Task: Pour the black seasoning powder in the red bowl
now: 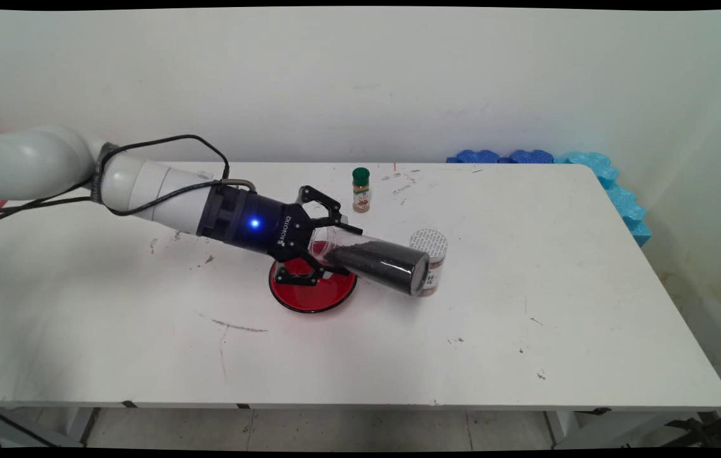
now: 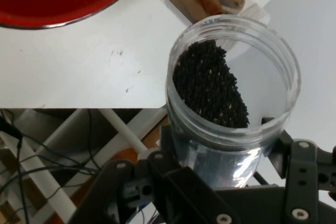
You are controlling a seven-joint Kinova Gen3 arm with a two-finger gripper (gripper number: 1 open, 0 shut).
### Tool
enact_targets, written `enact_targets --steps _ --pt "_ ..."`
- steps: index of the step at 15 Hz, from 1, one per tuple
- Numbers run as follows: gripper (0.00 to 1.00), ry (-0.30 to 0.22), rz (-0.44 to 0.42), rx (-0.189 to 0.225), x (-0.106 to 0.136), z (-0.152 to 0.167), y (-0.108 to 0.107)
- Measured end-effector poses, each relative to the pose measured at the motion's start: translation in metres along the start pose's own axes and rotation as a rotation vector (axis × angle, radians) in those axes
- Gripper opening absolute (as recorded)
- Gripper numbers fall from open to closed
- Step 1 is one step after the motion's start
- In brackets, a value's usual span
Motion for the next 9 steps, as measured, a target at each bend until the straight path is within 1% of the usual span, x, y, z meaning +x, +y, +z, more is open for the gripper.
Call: enact_targets --steps 9 --pt "0.0 -0.001 -0.085 -0.023 0.0036 -0.003 -0.0049"
